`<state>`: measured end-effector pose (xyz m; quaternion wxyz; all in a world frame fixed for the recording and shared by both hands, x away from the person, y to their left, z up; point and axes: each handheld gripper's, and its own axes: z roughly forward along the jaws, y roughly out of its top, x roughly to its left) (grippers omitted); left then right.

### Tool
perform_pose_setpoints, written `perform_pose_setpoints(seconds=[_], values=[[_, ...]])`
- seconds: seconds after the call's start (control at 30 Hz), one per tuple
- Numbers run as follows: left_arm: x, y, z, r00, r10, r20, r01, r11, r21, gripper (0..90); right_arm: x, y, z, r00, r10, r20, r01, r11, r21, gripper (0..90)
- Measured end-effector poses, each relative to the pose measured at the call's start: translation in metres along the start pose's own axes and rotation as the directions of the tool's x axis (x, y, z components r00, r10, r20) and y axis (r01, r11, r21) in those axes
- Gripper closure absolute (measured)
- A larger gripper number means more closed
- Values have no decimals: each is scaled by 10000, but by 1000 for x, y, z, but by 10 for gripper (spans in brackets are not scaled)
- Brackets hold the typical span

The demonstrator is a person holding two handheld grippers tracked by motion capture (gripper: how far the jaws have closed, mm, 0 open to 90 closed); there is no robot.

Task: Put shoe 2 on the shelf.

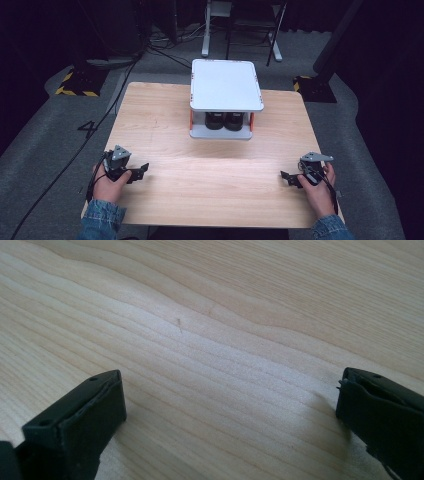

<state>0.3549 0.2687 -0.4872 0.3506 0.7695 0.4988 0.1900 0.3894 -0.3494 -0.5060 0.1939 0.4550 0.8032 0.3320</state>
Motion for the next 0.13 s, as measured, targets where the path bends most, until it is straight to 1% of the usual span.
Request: perform_pose_setpoints(seconds=[0.07, 0.13], values=[[1, -2, 2, 10000, -51, -28, 51, 10000, 73, 174, 0, 0, 0, 10000, 0, -1, 0, 10000, 1, 0], [1, -2, 3, 10000, 5, -82, -4, 9999, 160, 174, 0, 0, 0, 10000, 1, -1, -1, 10000, 3, 0]])
